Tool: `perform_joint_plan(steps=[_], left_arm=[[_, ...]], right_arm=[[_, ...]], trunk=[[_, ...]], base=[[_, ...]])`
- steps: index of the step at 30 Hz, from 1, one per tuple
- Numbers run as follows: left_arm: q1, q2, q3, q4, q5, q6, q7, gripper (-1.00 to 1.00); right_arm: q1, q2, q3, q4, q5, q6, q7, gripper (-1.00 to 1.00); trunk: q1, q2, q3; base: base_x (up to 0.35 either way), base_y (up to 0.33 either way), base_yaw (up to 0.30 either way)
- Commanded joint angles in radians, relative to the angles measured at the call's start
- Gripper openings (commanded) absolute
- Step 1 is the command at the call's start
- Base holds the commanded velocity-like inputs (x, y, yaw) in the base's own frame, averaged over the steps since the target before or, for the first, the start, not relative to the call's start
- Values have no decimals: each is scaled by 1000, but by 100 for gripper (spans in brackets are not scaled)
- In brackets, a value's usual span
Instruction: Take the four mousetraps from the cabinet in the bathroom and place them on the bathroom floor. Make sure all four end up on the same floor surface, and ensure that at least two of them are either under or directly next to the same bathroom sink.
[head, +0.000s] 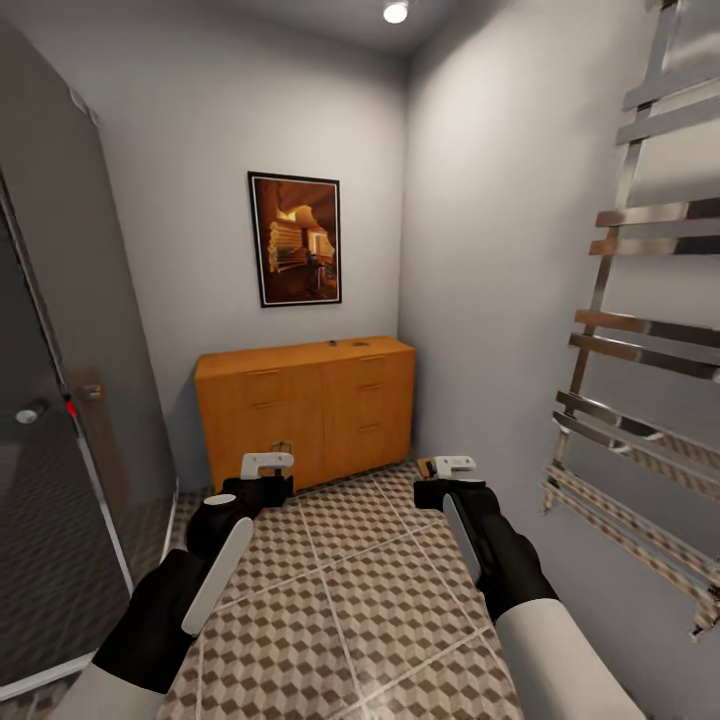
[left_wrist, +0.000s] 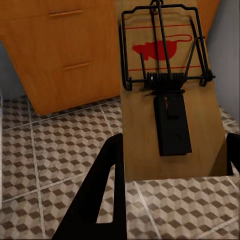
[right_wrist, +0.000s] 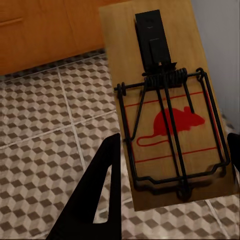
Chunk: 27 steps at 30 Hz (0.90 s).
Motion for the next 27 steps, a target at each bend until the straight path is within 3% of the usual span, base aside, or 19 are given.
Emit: perform_joint_plan(steps=[1, 12, 27], left_arm=[[-1, 1, -3, -1, 9, 2, 11, -100], [-1, 1, -3, -1, 8, 2, 11, -100], [-1, 3, -3, 3, 11, 0, 10, -100]], right_arm=[[-1, 0, 2, -1, -3, 5, -5, -100], [-1, 0, 0, -1, -8, 5, -5, -100], [-1, -1, -1, 0, -9, 7, -6, -100]], trunk=[[-1, -1, -1], [-1, -1, 0], [-1, -1, 8]], base=[[-345, 0, 0], [-331, 0, -88], [-32, 0, -266]])
